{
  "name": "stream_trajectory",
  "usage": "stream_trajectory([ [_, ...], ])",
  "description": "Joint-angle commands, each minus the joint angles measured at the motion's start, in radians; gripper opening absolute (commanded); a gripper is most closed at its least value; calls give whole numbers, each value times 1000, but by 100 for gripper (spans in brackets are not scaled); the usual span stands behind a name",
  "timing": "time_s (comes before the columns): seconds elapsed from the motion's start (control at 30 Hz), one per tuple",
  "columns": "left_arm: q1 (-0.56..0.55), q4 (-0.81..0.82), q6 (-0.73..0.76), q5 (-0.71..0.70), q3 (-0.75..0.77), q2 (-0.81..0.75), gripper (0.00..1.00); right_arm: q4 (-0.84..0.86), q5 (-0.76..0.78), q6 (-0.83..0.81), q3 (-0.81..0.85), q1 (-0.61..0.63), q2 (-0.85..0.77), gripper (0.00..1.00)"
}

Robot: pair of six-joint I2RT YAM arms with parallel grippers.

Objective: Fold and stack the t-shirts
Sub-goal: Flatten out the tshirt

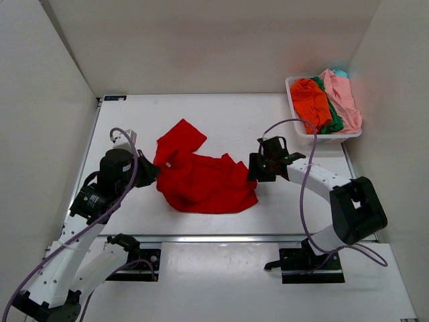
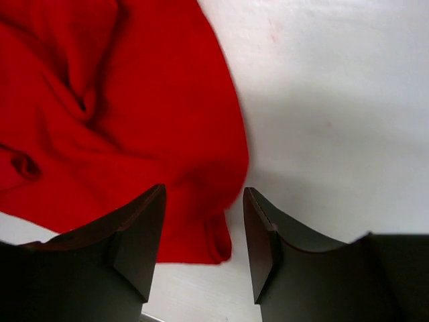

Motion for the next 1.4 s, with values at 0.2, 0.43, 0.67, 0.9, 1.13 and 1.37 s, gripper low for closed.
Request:
stream_trajectory([
  [0.2, 63, -127, 59, -83, -33, -51, 0, 31, 74, -8, 72, 49, 110, 48],
  [0.43, 83, -205, 51, -219, 6, -64, 0, 40, 53, -70, 231, -14, 203, 38],
  [0.67, 126, -242, 80, -245, 11, -118, 0, 45, 38, -114, 353, -37, 338, 49],
  [0.9, 122, -224, 62, -229, -38, -135, 0, 61, -30, -104, 361, -15, 392, 49],
  [1.13, 122, -203, 74, -224, -67, -140, 0, 109, -96, -107, 316, 18, 415, 48],
  [1.37, 125, -187, 79, -232, -92, -143, 0, -7, -60, -171, 428, 25, 458, 0],
])
